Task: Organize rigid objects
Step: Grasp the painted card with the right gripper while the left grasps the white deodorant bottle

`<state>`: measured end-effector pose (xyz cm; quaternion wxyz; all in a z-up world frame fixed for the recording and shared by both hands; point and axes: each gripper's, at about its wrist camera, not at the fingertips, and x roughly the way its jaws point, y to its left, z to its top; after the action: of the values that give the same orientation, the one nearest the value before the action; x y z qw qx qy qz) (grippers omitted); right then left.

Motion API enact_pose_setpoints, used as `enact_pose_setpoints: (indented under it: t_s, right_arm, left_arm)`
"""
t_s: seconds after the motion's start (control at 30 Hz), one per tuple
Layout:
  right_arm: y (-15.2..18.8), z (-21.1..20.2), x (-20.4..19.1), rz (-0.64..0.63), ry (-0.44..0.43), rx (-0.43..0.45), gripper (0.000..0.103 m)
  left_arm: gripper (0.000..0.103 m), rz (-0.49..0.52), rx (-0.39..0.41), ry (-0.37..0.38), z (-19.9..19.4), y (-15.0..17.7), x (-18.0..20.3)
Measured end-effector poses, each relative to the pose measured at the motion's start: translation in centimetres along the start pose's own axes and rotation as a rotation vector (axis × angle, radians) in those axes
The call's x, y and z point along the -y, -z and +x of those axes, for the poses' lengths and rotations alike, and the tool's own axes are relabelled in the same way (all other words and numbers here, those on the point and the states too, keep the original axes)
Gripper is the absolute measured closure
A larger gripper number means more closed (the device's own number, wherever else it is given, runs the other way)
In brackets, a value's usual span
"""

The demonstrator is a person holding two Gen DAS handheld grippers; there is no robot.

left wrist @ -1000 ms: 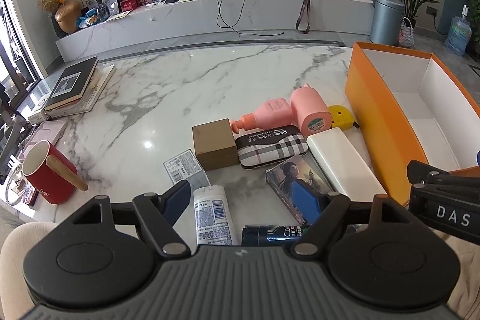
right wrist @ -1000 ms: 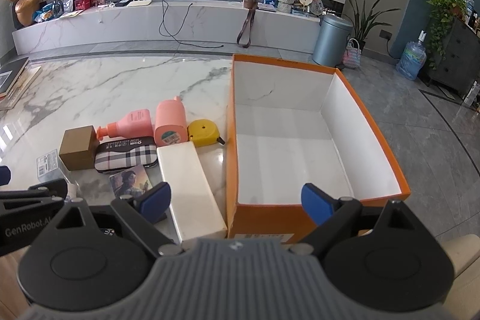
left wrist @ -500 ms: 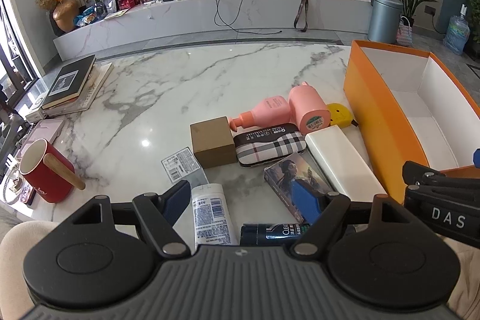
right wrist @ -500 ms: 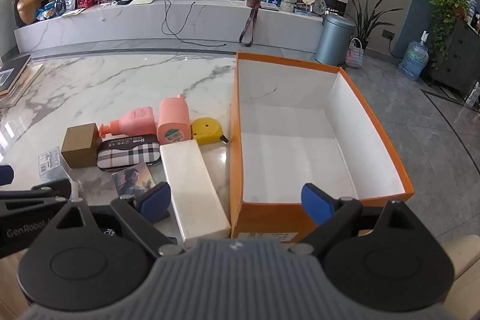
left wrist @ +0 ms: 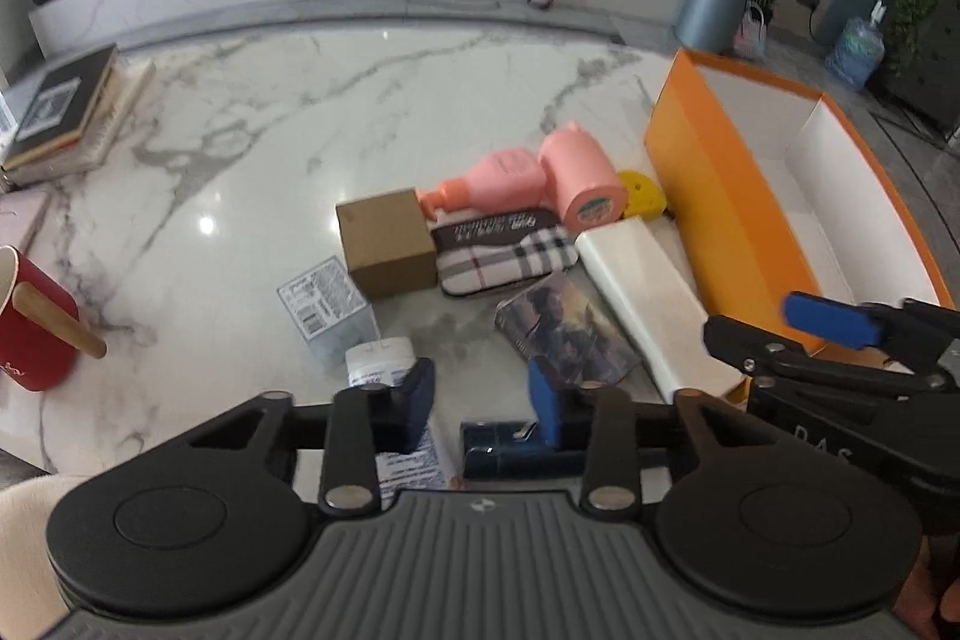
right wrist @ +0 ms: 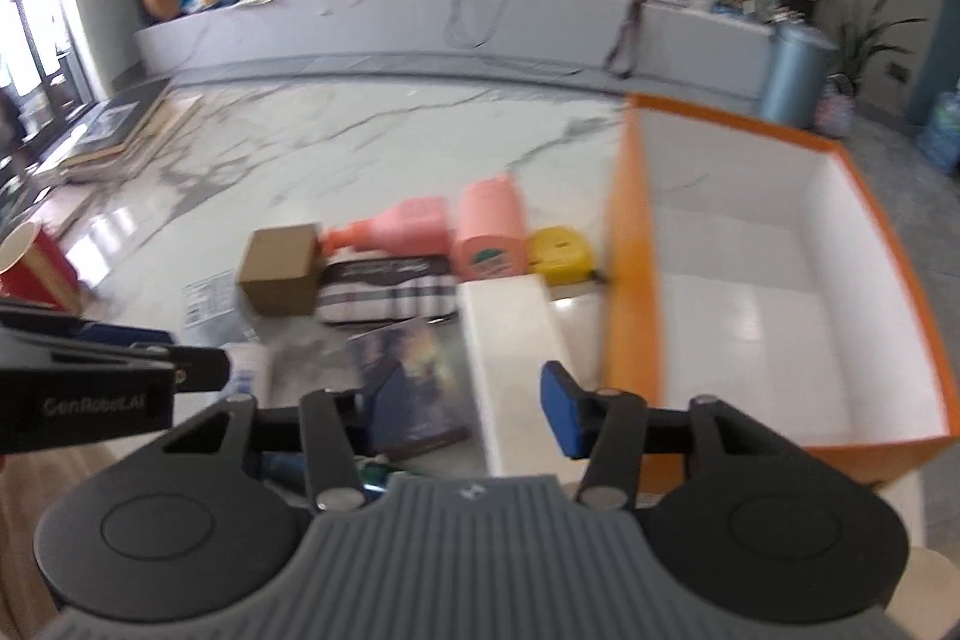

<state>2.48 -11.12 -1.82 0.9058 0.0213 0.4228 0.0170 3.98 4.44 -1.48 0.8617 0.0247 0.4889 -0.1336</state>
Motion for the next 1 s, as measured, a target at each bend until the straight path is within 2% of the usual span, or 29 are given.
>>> enact_pose_setpoints:
  t_s: [0.07, 0.13, 0.23, 0.4, 0.53, 0.6, 0.63, 0.77, 1.0]
  right_arm:
    - [-0.2, 1.2, -0.6, -0.014, -0.036, -0.036, 0.060]
    - [-0.3, 2.5, -1.3, -0.031, -0.054, -0.064, 0.060]
    - [-0.7, 4.8, -1.9, -0.055, -0.065, -0.110, 0.060]
    - [-1.6, 8.6, -2.8, -0.099, -0.092, -0.189, 0.059]
    - [-1.9, 11.3, -3.4, -0.156, -0.098, -0.238, 0.055]
    - [-2.0, 12.4, -3.5, -0.173, -0.099, -0.256, 0.054]
    - [-2.1, 12.6, -3.6, -0.184, -0.096, -0.247, 0.049]
    - [-2.3, 13.8, -3.8, -0.211, -0.096, -0.261, 0.044]
    - [-2.1, 15.1, -3.1, -0.191, -0.115, -0.303, 0.042]
  left_arm:
    - [0.074, -0.007, -0.042, 0.013, 0.8, -0.3, -0.7]
    - [0.078, -0.030, -0.088, 0.019, 1.7, -0.6, -1.7]
    - [0.078, -0.066, -0.147, 0.008, 3.2, -1.0, -3.0]
    - [0.076, -0.183, -0.237, -0.018, 6.1, -1.7, -5.2]
    - [0.067, -0.239, -0.279, -0.015, 8.1, -2.0, -6.1]
    - [0.066, -0.235, -0.286, -0.042, 8.8, -2.0, -6.0]
    - [0.063, -0.229, -0.289, -0.055, 9.1, -2.0, -6.0]
    - [0.054, -0.202, -0.297, -0.088, 10.1, -2.1, -5.6]
    - [0.051, -0.225, -0.348, -0.088, 11.8, -2.2, -5.9]
